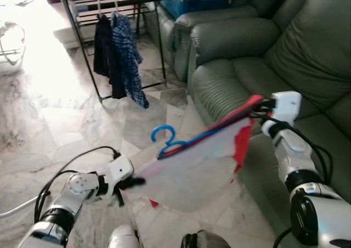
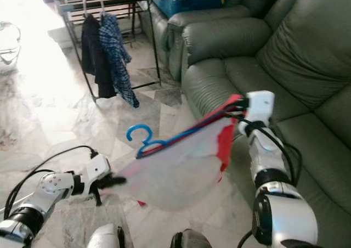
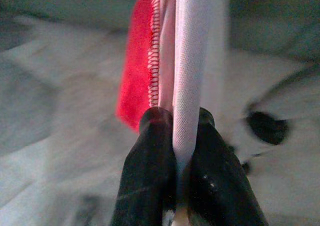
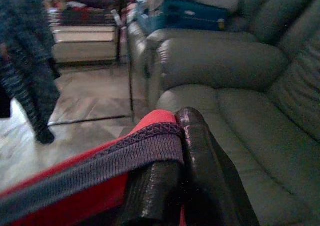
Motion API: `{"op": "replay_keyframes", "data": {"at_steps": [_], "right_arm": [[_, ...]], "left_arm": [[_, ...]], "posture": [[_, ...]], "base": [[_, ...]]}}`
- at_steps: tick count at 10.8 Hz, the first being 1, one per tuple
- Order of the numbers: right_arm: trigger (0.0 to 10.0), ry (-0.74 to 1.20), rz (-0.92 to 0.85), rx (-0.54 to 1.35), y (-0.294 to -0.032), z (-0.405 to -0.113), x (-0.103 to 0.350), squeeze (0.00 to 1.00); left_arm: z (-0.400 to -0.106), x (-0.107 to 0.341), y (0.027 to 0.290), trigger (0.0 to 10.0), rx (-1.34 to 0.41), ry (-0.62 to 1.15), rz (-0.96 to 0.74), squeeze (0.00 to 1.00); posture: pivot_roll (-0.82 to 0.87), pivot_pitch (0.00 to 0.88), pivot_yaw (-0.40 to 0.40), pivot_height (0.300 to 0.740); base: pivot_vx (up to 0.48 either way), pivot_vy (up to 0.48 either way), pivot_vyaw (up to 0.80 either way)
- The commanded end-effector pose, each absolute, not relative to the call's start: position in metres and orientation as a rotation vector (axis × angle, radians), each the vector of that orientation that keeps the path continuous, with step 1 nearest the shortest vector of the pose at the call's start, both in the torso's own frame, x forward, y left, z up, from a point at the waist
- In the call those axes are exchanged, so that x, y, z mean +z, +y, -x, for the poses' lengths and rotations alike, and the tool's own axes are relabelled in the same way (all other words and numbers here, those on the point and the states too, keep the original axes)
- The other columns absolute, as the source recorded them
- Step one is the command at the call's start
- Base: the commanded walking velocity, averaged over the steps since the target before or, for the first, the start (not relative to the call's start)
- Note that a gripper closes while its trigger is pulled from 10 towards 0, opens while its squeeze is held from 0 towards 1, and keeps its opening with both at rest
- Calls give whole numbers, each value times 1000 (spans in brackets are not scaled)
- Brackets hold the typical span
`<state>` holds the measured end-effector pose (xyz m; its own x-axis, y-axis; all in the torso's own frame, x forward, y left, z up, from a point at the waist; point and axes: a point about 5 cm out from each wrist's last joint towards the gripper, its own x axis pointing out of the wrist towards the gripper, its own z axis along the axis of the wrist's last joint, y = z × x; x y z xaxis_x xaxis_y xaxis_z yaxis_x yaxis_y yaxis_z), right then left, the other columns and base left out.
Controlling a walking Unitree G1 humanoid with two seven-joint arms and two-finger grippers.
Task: Hang hanger
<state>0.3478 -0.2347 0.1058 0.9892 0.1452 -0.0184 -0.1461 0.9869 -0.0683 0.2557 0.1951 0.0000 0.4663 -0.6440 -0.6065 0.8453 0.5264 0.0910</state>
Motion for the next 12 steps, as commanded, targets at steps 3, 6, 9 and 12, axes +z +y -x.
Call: {"op": "replay_keyframes", "data": {"at_steps": [3,6,9,12], "right_arm": [[0,-138,168,181,-226,-368,155,0],[0,-198,125,269,-169,-381,167,0],[0,-78,142,557,-112,-367,134,0],[10000,259,284,942,-96,-313,55,94]], "left_arm": [[-253,-17,227,10000,-620,715,-495,0],[-281,-7,208,10000,-309,615,-401,0],[-309,15,177,10000,-111,437,-183,0],[-321,29,166,10000,-53,371,60,0]], "posture": [[-29,80,-87,740],[-22,76,-94,740],[-7,72,-98,740],[-10,66,-87,740]], "base": [[0,0,0],[0,0,0],[0,0,0],[0,0,0]]}}
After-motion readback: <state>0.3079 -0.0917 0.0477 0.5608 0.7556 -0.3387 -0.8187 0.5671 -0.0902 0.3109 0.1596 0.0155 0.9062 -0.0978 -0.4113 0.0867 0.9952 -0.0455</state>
